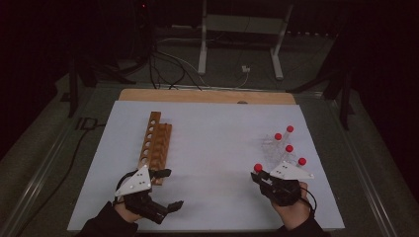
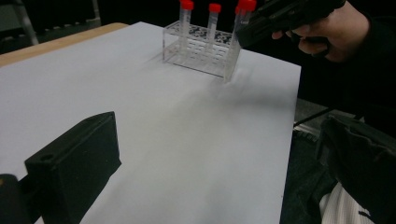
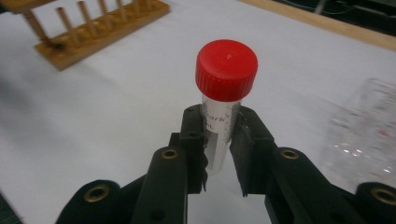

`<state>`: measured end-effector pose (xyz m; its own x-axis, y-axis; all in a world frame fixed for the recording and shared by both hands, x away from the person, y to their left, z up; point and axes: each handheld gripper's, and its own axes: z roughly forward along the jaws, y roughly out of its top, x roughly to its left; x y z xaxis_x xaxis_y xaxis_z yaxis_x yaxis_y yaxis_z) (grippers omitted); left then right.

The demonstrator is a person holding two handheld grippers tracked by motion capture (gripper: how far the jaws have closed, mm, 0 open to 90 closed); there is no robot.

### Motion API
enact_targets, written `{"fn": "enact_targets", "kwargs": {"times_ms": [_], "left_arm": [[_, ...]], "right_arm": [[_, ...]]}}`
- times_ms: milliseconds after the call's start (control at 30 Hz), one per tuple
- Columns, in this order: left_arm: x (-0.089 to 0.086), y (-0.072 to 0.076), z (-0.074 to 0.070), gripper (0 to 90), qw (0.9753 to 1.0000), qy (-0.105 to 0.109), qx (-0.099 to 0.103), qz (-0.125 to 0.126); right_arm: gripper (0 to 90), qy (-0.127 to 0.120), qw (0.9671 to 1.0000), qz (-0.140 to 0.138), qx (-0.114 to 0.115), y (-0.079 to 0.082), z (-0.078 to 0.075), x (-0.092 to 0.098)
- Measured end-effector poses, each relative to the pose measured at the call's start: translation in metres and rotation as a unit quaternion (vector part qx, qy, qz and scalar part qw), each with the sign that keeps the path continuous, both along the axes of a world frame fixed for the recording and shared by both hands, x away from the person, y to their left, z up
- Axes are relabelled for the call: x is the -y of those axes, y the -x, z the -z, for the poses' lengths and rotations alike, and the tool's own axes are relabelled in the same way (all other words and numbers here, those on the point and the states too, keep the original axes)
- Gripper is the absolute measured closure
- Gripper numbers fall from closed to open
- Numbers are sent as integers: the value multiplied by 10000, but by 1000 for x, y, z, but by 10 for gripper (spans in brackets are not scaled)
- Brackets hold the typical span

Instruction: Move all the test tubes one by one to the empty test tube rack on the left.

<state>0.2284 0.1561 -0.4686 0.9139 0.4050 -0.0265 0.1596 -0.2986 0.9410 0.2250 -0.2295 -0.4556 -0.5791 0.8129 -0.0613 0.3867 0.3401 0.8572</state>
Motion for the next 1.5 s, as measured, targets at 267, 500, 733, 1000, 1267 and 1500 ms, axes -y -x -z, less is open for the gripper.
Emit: {"fn": "enact_targets", "kwargs": {"times_ms": [267,500,733,1000,1267,1500], "left_arm": [[22,-8,-4,6,9998,-58,19,174],[36,-14,-10,14,9995,-66,47,312],[50,-21,-16,14,9989,-42,74,458],[72,-25,-22,37,9979,-35,138,637],[98,-30,-22,92,9960,-13,172,872],[110,-31,-23,221,9958,-58,230,888]], "right_arm": [[747,136,9991,-381,-114,3,7,-18],[747,172,9977,-620,-203,5,11,-30],[747,159,9963,-815,-227,7,11,-39],[747,175,9954,-918,-205,9,10,-44],[747,144,9949,-973,-231,10,9,-46],[747,158,9946,-1001,-231,11,9,-47]]}}
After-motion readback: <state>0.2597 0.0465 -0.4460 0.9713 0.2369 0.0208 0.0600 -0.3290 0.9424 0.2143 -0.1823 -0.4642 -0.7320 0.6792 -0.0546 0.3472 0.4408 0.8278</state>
